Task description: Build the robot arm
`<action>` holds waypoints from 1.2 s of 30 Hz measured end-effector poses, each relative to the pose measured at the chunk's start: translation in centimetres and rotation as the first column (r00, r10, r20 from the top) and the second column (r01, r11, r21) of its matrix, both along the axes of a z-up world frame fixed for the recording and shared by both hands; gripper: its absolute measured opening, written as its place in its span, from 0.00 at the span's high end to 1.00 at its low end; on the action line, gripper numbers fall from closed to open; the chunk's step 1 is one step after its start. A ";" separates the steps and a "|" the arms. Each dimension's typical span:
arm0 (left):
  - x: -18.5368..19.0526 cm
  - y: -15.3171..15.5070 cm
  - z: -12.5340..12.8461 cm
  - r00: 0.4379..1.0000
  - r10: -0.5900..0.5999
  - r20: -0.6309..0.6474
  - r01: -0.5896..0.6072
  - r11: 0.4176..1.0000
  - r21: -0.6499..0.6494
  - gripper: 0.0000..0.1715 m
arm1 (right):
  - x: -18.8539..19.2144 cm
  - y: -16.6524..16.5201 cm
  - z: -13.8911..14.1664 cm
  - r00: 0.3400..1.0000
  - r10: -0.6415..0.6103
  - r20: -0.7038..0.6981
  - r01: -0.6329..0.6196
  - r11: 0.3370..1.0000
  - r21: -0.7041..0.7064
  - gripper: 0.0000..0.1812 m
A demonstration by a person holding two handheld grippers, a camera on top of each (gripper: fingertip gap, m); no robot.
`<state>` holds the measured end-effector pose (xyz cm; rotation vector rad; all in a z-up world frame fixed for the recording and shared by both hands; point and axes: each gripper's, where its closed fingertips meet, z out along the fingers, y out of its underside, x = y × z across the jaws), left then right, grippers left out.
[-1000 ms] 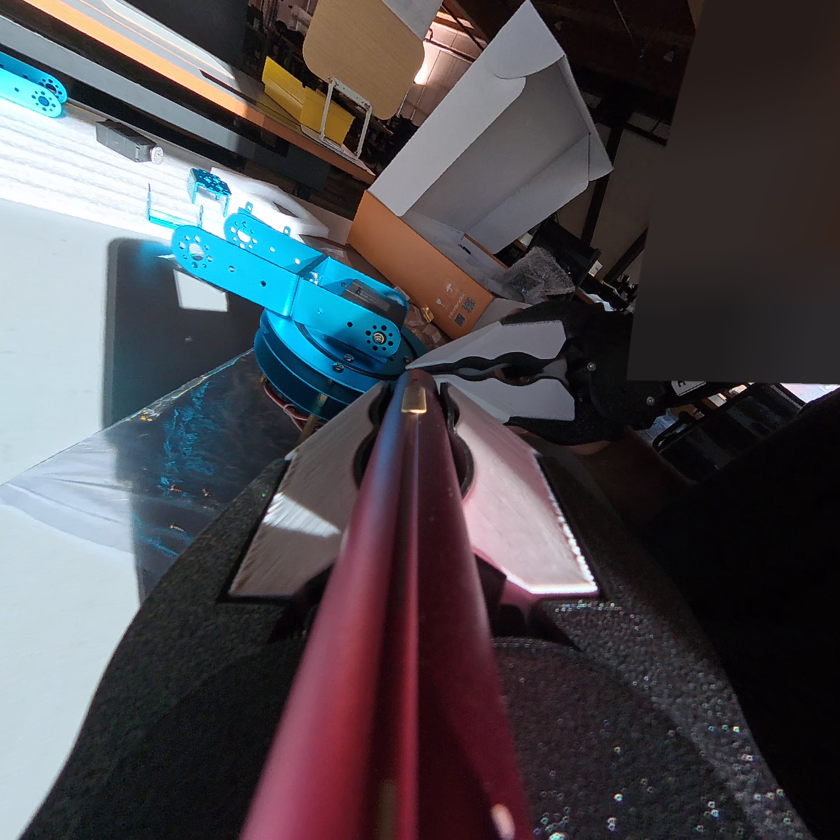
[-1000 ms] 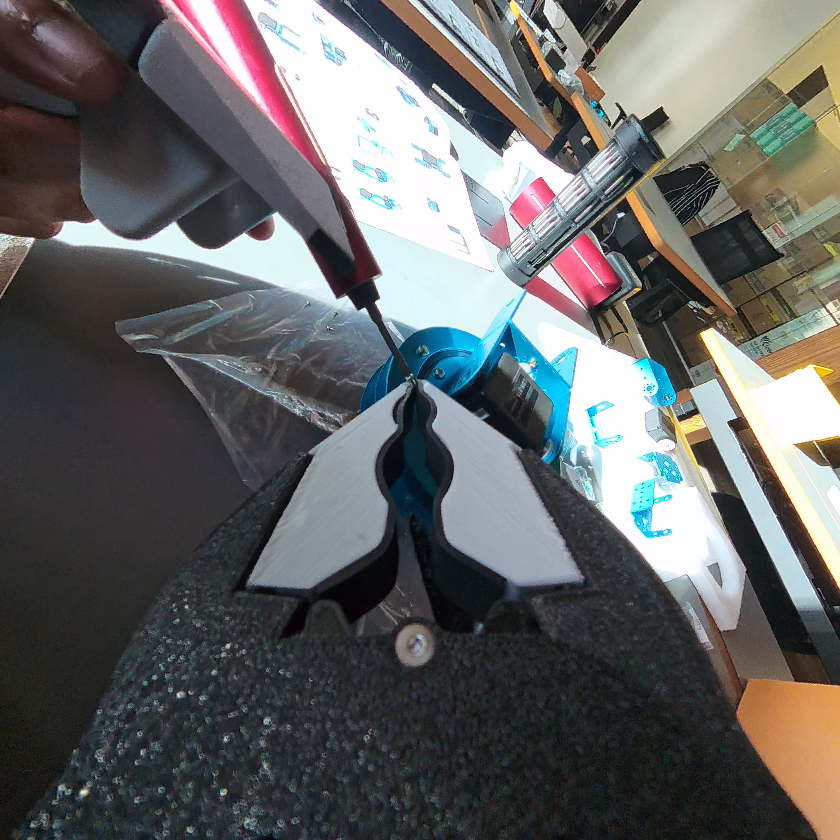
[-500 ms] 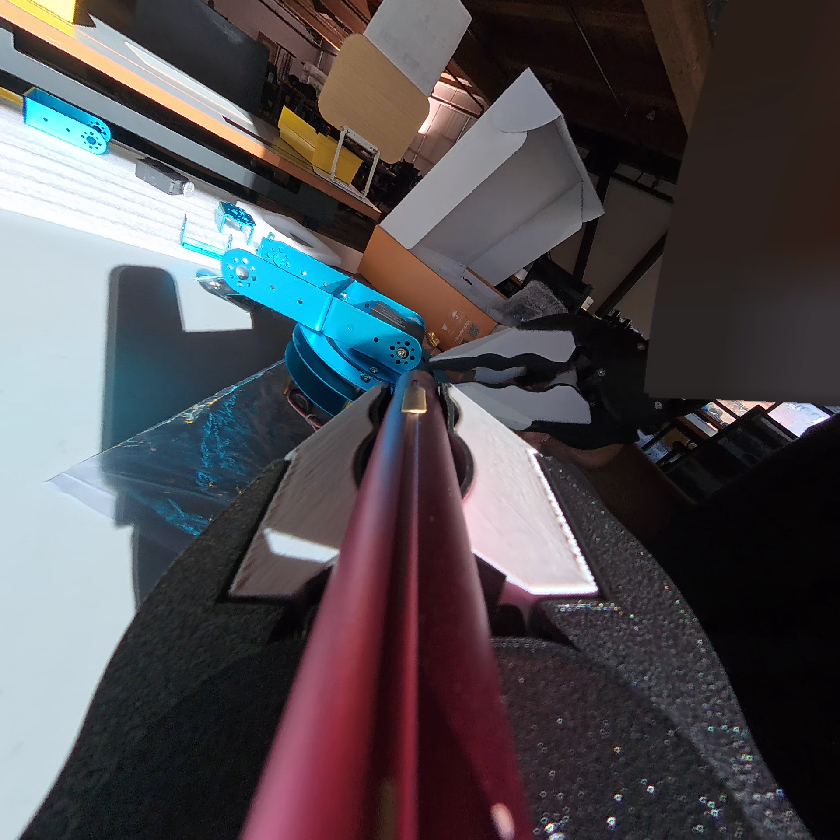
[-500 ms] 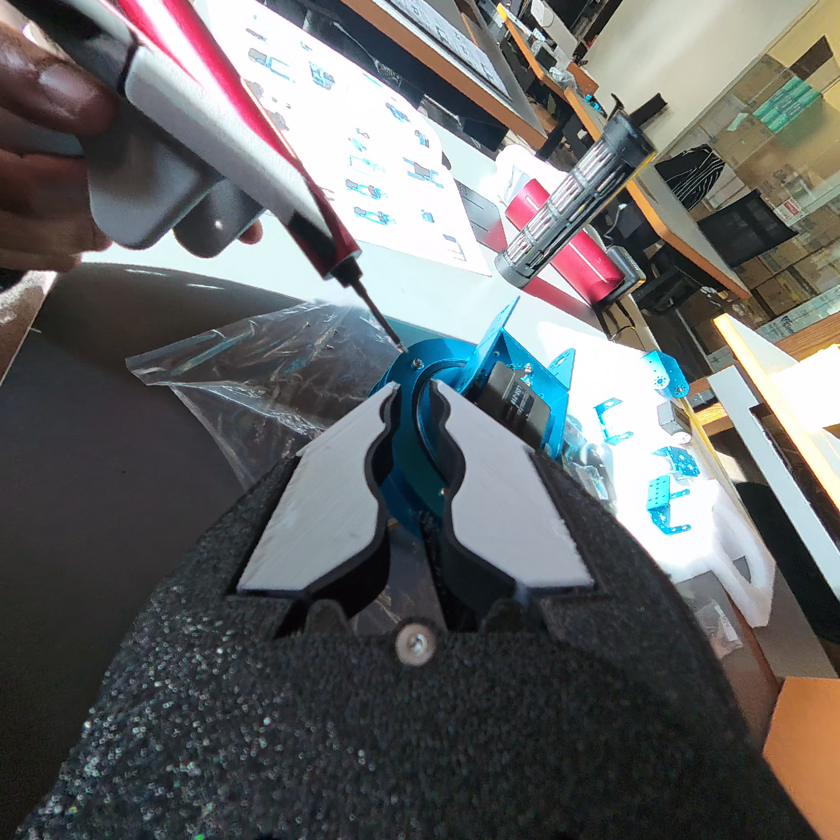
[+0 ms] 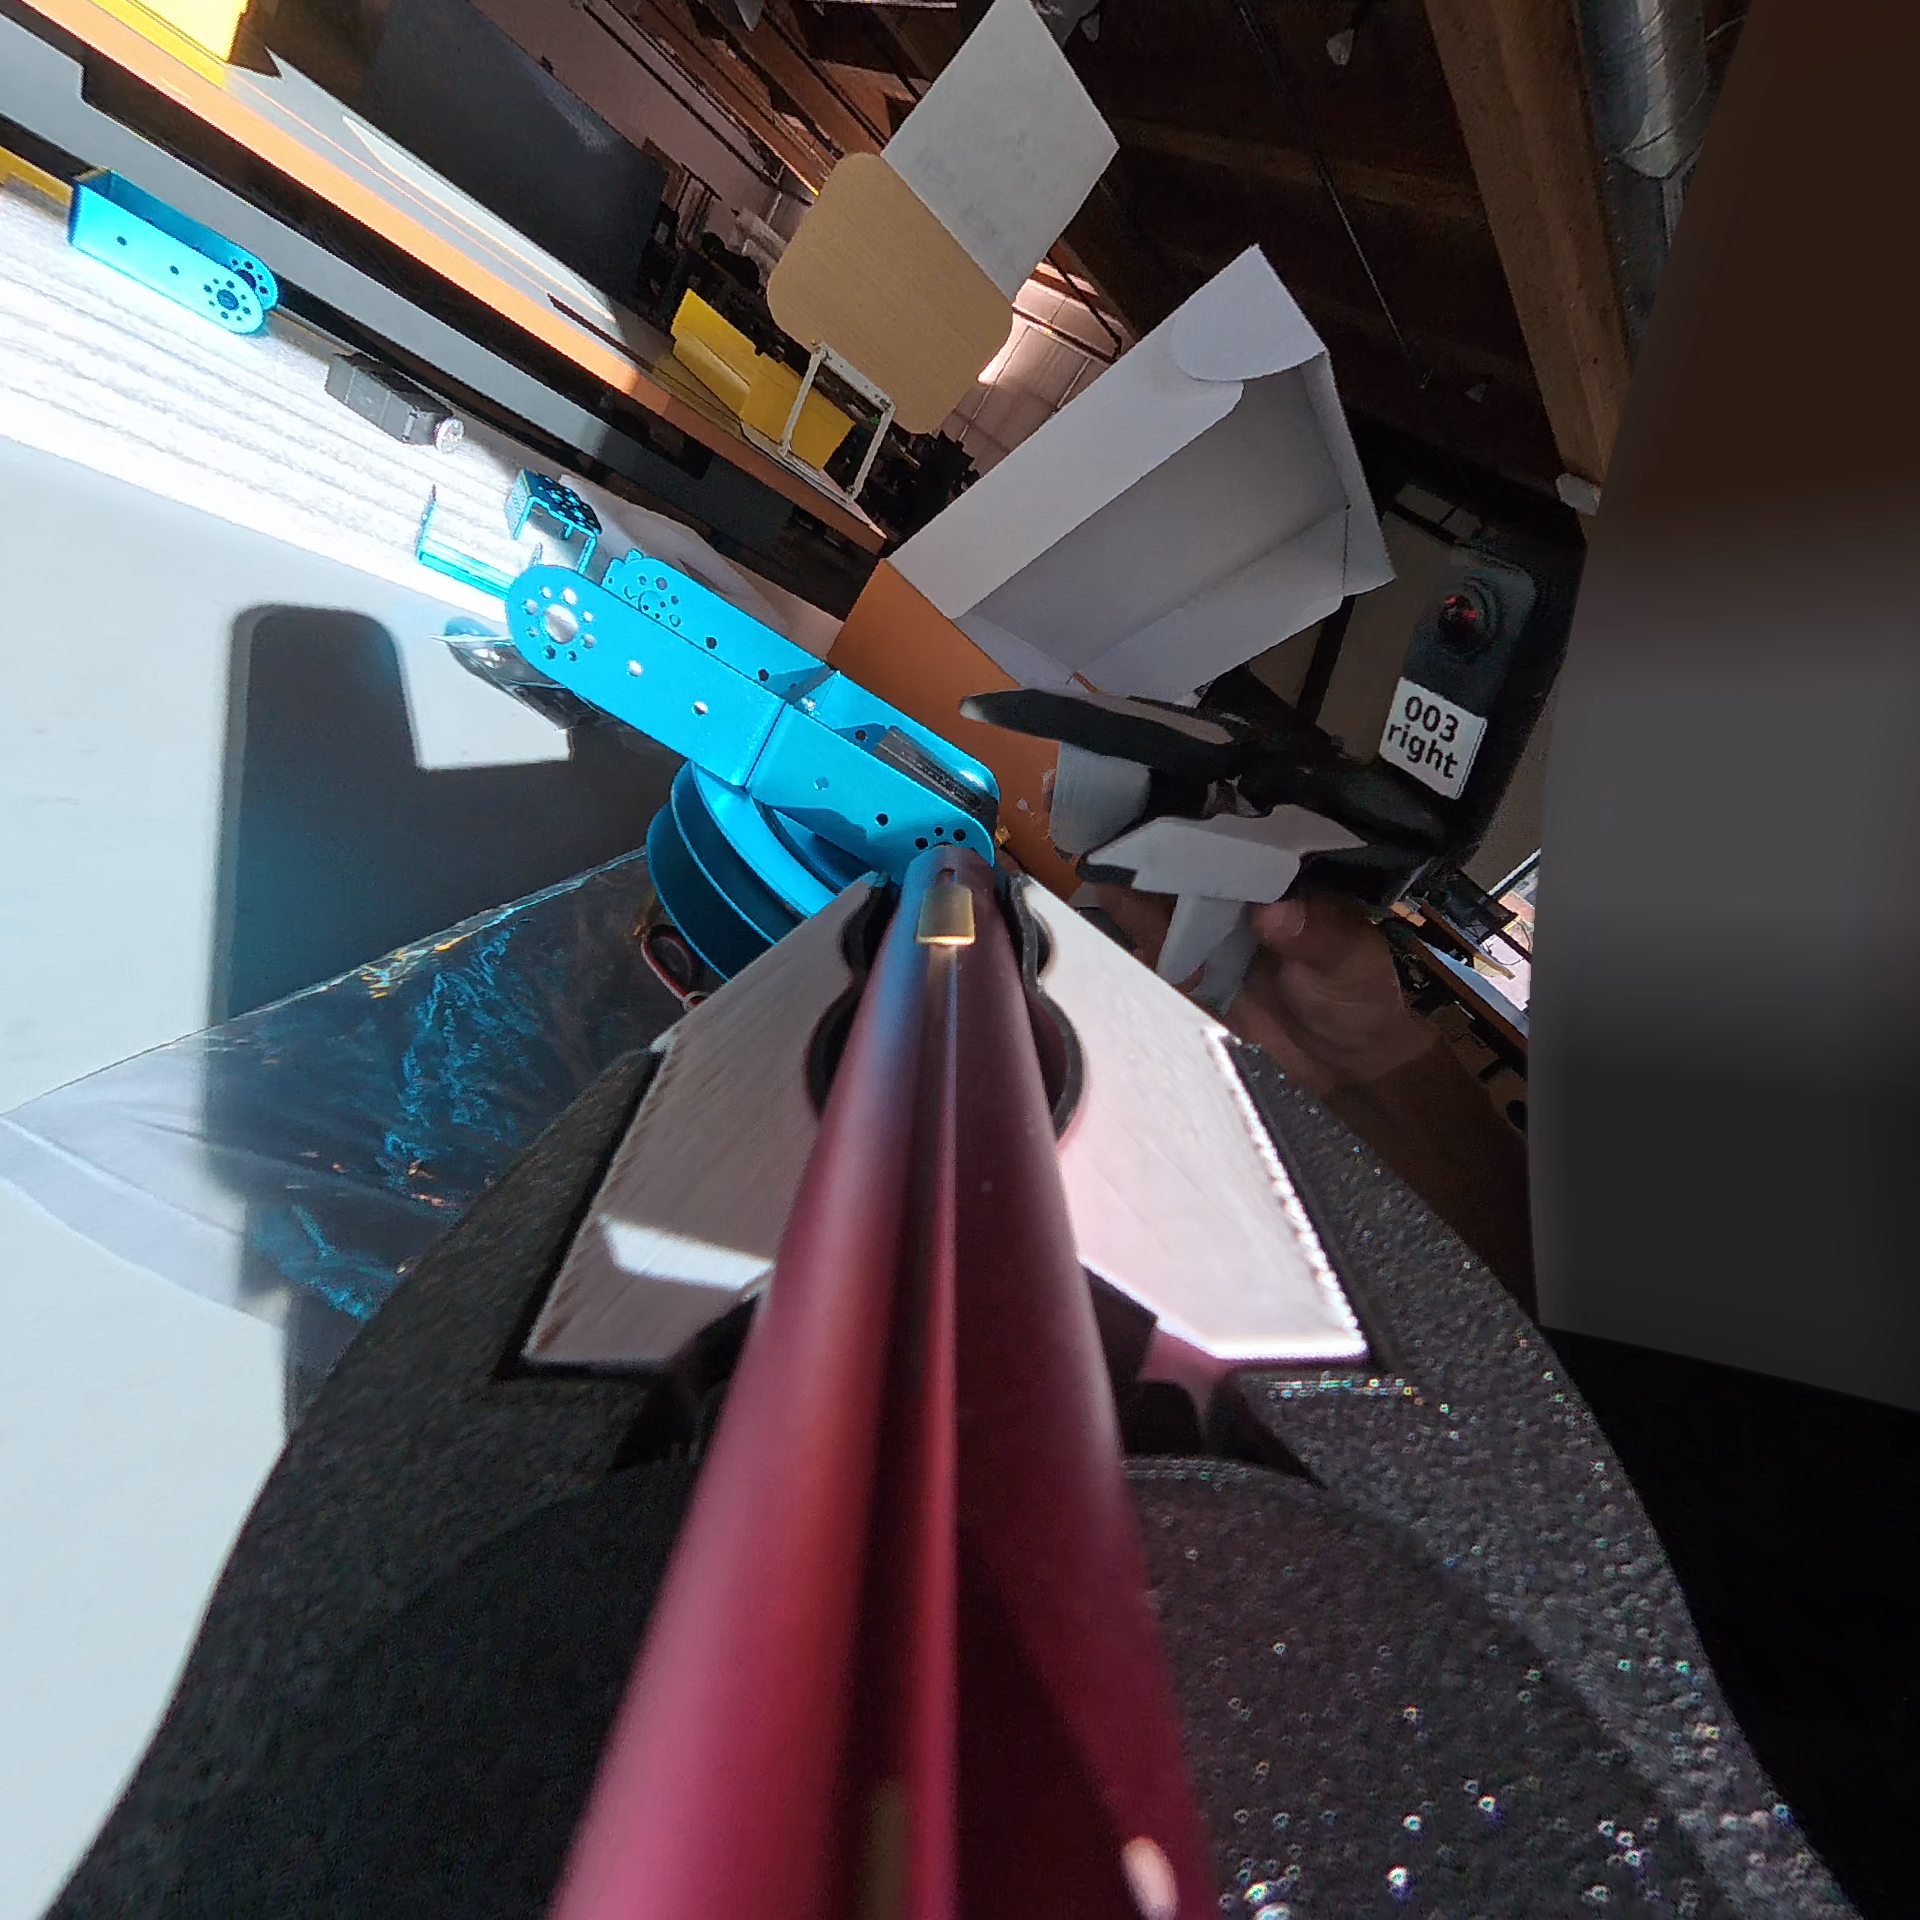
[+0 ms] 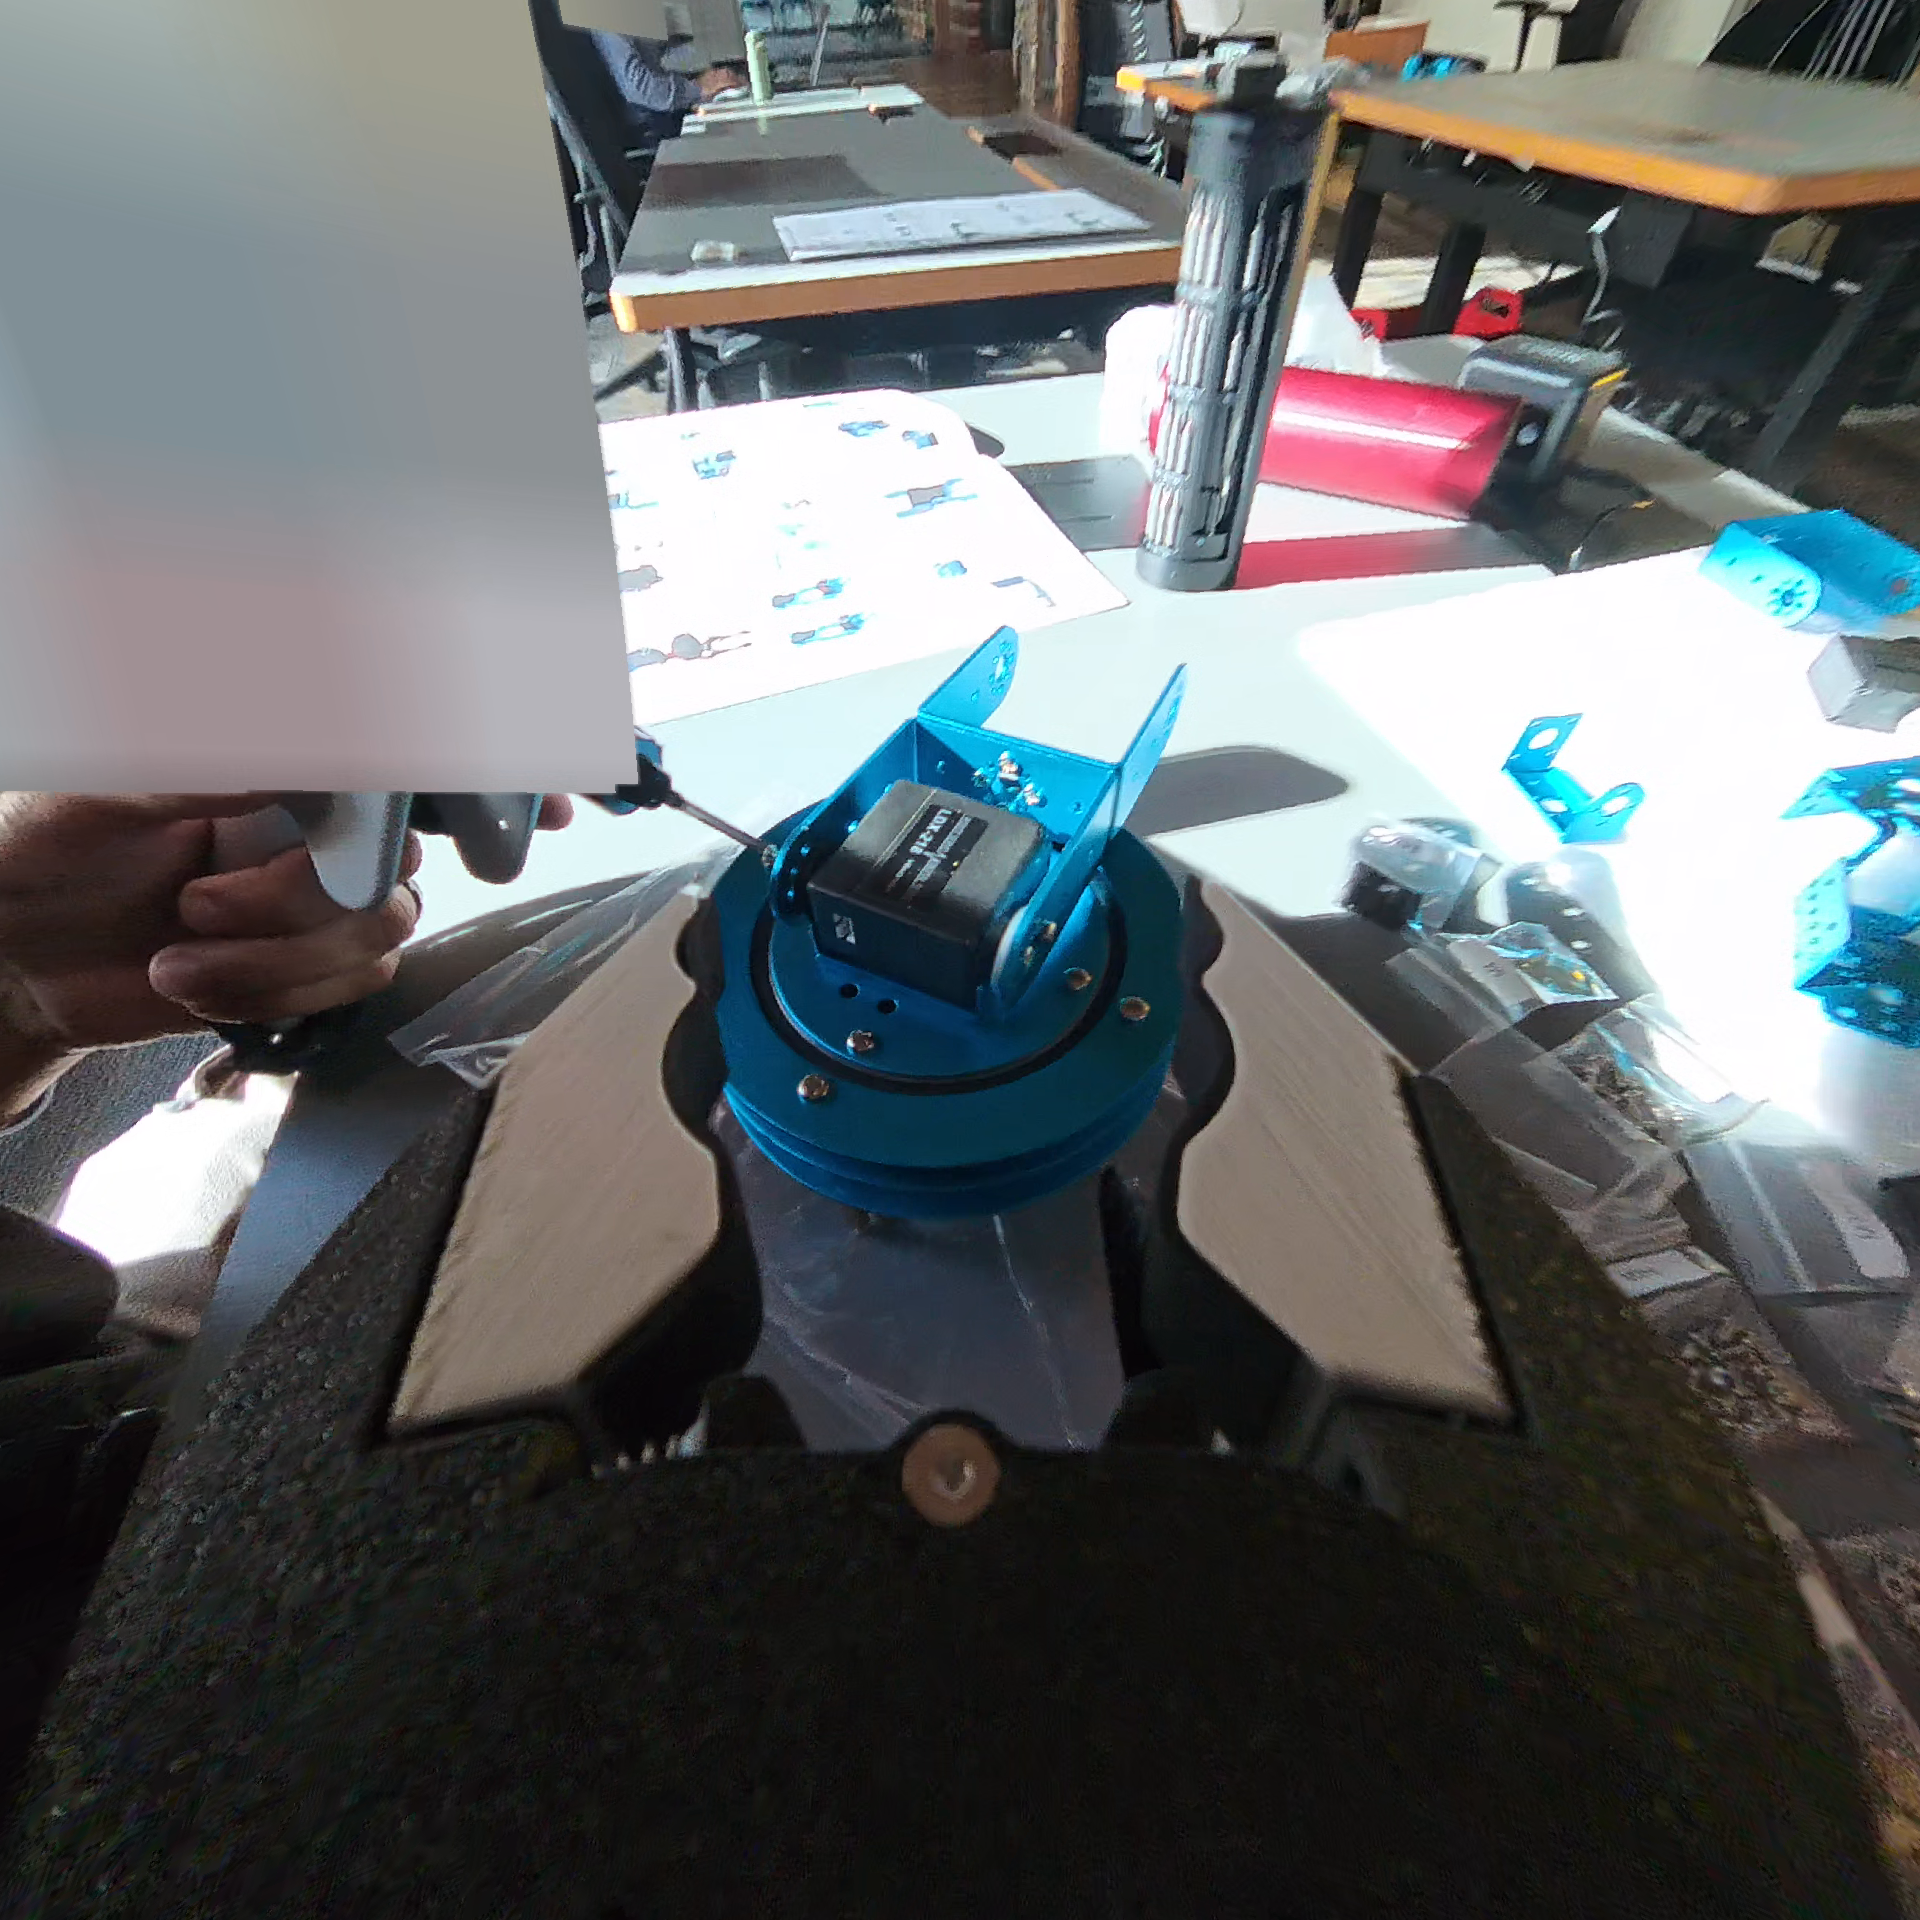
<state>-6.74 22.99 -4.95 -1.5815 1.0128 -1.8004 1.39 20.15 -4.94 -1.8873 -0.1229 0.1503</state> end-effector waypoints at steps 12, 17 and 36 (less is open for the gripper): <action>0.0 0.2 0.6 1.000 0.013 0.011 -0.013 1.000 0.025 0.88 | -1.1 1.8 -1.7 0.989 -0.078 0.122 0.088 0.993 -0.075 0.56; -0.6 0.8 0.5 0.999 0.039 0.010 -0.039 0.999 0.027 0.88 | -0.9 1.8 -2.1 0.974 -0.166 0.152 0.179 0.981 -0.077 0.62; -0.5 1.3 0.2 1.000 -0.003 0.002 0.003 1.000 0.012 0.88 | -1.0 2.1 -2.2 0.964 -0.214 0.157 0.233 0.965 -0.117 0.62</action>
